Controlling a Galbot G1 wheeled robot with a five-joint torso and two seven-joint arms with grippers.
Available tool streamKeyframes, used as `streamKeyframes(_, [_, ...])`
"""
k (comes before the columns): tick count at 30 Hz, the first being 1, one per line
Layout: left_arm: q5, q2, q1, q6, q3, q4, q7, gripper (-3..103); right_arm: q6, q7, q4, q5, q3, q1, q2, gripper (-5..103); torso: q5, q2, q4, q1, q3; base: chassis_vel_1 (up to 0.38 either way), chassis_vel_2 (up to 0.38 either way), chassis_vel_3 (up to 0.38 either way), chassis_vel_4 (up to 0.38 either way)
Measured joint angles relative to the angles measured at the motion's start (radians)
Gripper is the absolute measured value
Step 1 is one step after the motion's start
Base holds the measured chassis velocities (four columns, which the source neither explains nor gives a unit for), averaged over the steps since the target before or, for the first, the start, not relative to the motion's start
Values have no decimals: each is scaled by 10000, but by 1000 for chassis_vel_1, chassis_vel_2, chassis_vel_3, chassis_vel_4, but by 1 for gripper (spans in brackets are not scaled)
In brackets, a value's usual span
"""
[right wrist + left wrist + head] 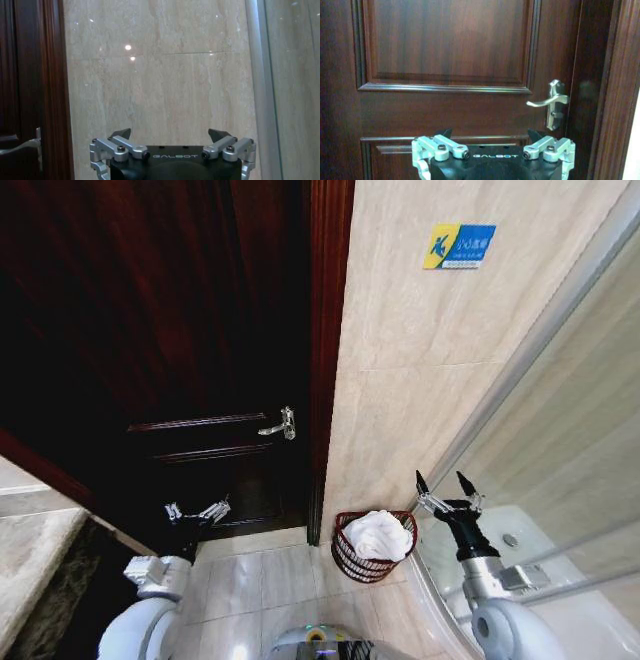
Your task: Discard the used towel into the hamper.
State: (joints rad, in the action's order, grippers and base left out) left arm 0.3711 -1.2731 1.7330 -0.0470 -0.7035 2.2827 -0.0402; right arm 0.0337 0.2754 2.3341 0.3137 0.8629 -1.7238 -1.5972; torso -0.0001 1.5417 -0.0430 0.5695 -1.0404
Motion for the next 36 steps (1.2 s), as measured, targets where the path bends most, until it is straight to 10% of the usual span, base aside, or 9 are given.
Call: streamKeyframes(36, [0,0,0,0,0,0,0,98,4,17,-85,-24,-21,29,10,100,1,0,1,0,0,19,20,22,18])
